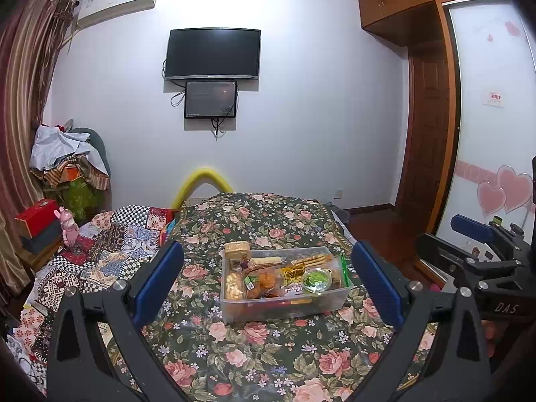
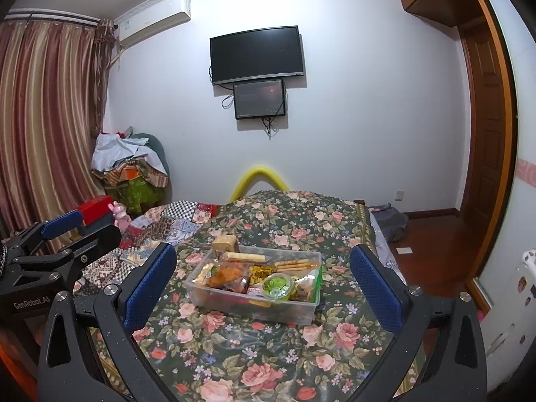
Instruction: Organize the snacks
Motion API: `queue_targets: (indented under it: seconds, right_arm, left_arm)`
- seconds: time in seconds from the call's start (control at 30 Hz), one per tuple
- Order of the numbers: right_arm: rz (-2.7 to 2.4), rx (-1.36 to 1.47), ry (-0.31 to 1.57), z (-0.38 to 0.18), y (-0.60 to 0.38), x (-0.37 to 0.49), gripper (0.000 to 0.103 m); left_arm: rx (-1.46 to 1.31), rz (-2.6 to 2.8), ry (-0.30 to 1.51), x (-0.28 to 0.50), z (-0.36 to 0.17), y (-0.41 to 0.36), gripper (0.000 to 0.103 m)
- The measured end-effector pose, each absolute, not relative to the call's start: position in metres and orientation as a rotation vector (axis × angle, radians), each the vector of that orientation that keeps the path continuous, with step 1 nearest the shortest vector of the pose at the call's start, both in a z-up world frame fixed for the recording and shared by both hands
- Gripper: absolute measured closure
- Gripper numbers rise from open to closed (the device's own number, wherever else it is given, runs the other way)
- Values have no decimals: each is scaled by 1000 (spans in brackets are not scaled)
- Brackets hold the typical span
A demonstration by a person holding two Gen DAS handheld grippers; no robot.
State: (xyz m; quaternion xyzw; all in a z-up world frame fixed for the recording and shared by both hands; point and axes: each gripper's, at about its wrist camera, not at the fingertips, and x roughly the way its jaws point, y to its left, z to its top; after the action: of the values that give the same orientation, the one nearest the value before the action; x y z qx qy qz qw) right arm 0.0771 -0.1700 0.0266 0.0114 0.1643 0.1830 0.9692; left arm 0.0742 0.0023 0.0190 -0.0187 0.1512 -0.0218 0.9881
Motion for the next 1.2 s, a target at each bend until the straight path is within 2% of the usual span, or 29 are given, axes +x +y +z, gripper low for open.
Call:
queue_targets:
  seconds: [1.2]
  right_arm:
    - [360,27,349,19,-172,82,0]
  left_arm:
    - [-49,-66,326,80,13,3,1]
